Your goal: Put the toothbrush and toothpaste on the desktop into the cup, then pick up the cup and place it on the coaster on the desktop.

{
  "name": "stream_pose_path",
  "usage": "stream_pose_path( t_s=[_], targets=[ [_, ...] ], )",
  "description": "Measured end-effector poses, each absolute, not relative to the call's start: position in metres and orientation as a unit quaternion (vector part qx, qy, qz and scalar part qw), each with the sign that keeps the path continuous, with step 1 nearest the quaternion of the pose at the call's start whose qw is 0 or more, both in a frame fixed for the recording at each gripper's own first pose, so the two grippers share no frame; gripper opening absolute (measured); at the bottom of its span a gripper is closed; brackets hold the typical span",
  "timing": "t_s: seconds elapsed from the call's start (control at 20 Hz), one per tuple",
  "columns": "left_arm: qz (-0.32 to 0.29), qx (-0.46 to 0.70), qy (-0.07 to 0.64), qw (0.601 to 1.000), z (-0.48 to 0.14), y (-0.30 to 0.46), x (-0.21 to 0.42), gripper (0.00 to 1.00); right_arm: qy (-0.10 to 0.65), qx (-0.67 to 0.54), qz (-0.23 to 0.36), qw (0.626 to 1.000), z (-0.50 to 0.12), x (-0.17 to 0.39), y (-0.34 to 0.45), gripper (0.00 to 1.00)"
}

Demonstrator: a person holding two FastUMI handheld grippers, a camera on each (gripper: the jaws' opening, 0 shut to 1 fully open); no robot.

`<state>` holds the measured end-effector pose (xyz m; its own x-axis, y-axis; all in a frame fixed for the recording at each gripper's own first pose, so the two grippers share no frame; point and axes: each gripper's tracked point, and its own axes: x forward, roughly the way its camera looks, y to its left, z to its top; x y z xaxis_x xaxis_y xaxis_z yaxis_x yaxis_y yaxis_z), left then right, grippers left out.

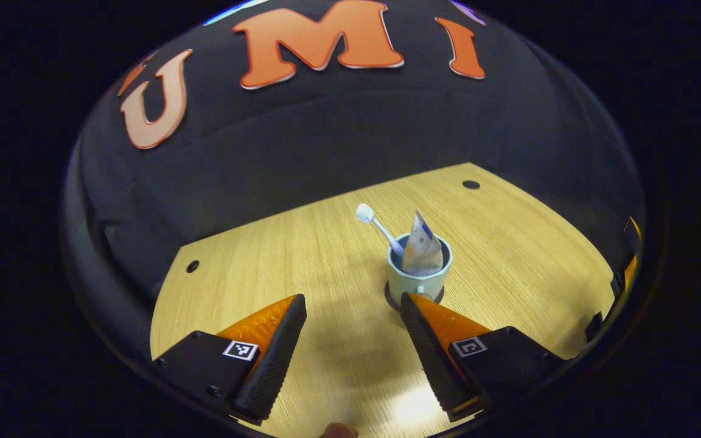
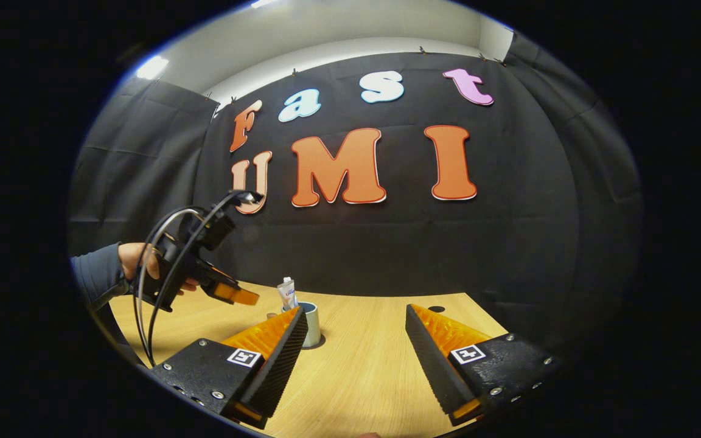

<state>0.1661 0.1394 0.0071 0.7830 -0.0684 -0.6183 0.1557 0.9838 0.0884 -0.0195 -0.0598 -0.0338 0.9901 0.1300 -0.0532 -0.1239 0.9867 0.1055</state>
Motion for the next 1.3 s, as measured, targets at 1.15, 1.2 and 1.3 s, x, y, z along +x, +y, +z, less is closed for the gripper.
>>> stream_pose_path(
  t_s=[1.15, 1.2, 1.3],
  targets=[
    [0.128, 0.02, -0.018, 0.991, 0.101, 0.245, 0.009, 1.0, -0.039, 0.017, 0.088, 0.995, 0.001, -0.024, 0.049, 0.98],
    [0.127, 0.017, -0.018, 0.992, 0.1, 0.245, 0.008, 1.0, -0.038, 0.017, 0.087, 0.995, 0.0, -0.024, 0.051, 0.98],
    [0.134, 0.015, -0.016, 0.991, 0.097, 0.252, 0.009, 1.0, -0.038, 0.017, 0.082, 0.996, -0.001, -0.023, 0.048, 0.98]
  ],
)
